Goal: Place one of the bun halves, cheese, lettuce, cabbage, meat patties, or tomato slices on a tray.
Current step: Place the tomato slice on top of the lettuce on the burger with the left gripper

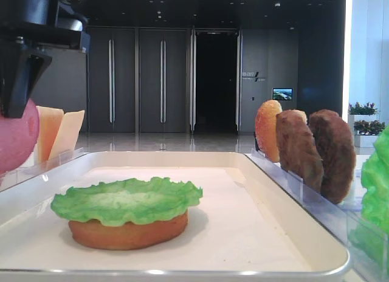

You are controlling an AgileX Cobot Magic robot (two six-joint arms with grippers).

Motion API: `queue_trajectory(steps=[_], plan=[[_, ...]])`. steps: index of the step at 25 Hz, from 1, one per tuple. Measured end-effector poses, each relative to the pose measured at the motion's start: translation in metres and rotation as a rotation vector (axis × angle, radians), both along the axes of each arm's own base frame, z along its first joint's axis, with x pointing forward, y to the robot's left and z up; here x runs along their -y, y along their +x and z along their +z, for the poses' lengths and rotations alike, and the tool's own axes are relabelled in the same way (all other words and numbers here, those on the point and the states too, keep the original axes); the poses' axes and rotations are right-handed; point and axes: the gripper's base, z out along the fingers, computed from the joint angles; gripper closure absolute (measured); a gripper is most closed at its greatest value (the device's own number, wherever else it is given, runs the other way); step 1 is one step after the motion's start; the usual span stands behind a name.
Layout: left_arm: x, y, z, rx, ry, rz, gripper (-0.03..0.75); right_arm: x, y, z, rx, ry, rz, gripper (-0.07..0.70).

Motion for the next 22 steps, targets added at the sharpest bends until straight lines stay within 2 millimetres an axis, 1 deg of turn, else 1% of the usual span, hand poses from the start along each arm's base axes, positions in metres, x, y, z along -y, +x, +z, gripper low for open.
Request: queue_trajectory(steps=[4,9,14,17,20,22], plan=[[0.002,-0.002,0.018,0.041,-0.052,0.010,0.664,0.000,0.000,0.000,0.000,0.000,0.000,0.167],[0.002,-0.012,0.042,0.075,-0.129,0.022,0.664,0.000,0.000,0.000,0.000,0.000,0.000,0.167],[0.006,-0.025,0.056,0.060,-0.243,0.012,0.664,0.000,0.000,0.000,0.000,0.000,0.000,0.167],[0.010,-0.040,0.056,0.049,-0.355,-0.007,0.664,0.000,0.000,0.000,0.000,0.000,0.000,0.167],[0.011,-0.054,0.046,0.060,-0.441,-0.006,0.664,0.000,0.000,0.000,0.000,0.000,0.000,0.167],[0.012,-0.059,0.038,0.066,-0.484,-0.004,0.664,0.000,0.000,0.000,0.000,0.000,0.000,0.167]])
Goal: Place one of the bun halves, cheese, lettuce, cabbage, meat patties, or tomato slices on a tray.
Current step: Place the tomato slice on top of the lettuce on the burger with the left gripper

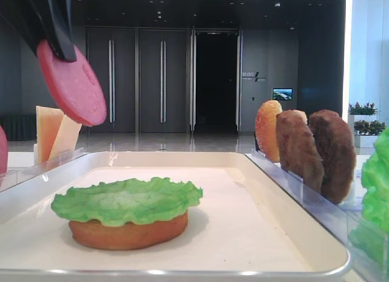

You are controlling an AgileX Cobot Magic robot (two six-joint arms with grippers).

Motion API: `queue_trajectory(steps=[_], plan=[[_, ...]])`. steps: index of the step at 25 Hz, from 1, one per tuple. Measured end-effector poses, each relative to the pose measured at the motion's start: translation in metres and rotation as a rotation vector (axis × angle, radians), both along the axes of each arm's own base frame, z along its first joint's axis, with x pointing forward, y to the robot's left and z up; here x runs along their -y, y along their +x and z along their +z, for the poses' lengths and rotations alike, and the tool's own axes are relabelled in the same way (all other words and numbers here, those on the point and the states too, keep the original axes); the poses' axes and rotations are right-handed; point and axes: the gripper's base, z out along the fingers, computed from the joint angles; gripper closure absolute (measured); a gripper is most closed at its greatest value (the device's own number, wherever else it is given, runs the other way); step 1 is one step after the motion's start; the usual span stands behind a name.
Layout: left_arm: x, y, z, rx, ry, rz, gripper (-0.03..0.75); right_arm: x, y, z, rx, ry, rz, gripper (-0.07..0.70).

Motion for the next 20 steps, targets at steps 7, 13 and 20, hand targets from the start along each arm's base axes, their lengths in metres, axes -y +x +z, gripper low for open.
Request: queue_trajectory(steps=[7,13,20], plan=[[0.011,-0.001,-0.018,0.048,-0.157,-0.013,0.664,0.000,0.000,0.000,0.000,0.000,0.000,0.167],[0.023,0.004,-0.044,-0.009,-0.225,-0.054,0.664,0.000,0.000,0.000,0.000,0.000,0.000,0.167],[0.036,0.009,-0.066,-0.044,-0.265,-0.082,0.664,0.000,0.000,0.000,0.000,0.000,0.000,0.167]])
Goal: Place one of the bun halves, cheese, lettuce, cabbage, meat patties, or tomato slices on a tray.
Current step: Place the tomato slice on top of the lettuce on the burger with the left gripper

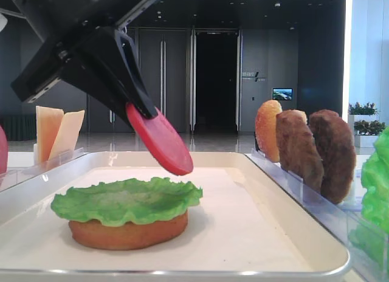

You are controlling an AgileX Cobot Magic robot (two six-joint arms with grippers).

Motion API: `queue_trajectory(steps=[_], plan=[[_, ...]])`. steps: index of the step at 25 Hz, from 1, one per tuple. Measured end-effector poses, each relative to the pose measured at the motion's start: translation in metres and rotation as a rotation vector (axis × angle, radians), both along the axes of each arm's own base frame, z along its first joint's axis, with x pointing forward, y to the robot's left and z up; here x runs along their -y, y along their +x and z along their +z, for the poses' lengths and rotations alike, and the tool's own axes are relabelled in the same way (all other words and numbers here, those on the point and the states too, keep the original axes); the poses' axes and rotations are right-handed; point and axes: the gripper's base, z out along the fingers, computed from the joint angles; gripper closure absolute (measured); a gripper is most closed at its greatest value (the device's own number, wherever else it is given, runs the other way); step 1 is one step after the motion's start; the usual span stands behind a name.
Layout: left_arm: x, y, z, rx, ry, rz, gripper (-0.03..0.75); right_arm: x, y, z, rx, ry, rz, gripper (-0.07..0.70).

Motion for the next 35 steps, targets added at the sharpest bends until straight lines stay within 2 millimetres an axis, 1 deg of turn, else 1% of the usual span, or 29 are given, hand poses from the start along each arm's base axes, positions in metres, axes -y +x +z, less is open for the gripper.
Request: queue_trajectory(steps=[7,15,35], plan=[[0.004,0.003,-0.011,-0.027,-0.007,-0.002,0.664,0.000,0.000,0.000,0.000,0.000,0.000,0.167],[0.005,0.004,-0.020,-0.047,0.002,-0.013,0.664,0.000,0.000,0.000,0.000,0.000,0.000,0.167],[0.005,0.002,-0.021,-0.077,0.002,-0.002,0.664,0.000,0.000,0.000,0.000,0.000,0.000,0.167]])
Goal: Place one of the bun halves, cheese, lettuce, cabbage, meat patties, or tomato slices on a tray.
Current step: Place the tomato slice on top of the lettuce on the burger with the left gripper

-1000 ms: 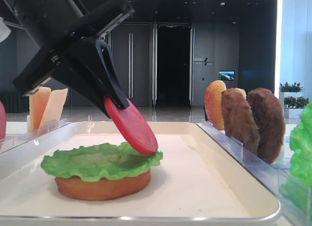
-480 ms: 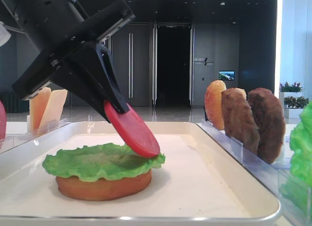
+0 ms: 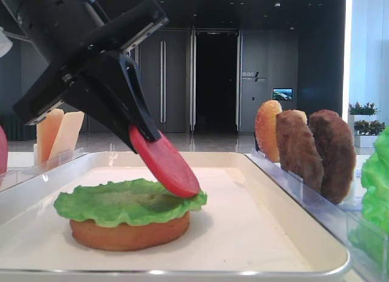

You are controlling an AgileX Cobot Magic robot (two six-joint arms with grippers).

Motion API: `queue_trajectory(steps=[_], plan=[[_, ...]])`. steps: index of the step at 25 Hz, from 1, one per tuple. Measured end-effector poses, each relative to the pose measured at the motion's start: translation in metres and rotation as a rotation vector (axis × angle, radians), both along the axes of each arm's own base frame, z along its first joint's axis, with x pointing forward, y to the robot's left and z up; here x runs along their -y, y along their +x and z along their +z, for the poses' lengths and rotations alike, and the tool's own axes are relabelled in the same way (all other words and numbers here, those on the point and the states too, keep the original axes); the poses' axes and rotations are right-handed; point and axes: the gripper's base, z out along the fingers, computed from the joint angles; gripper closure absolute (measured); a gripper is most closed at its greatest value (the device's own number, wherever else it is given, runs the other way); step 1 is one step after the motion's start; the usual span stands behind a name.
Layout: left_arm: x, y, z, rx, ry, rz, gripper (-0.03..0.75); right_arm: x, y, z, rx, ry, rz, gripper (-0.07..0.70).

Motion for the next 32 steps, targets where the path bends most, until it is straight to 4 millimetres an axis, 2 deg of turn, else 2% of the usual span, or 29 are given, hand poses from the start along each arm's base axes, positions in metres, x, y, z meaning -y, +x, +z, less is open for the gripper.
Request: queue_trajectory(steps=[7,13,32], plan=[[0.000,-0.001,0.001,-0.009,-0.002,-0.007,0.664,0.000,0.000,0.000,0.000,0.000,0.000,0.167],[-0.001,-0.003,0.011,0.019,-0.014,-0.011,0.664,0.000,0.000,0.000,0.000,0.000,0.000,0.167],[-0.003,-0.003,0.003,-0.006,0.029,-0.019,0.664,0.000,0.000,0.000,0.000,0.000,0.000,0.167]])
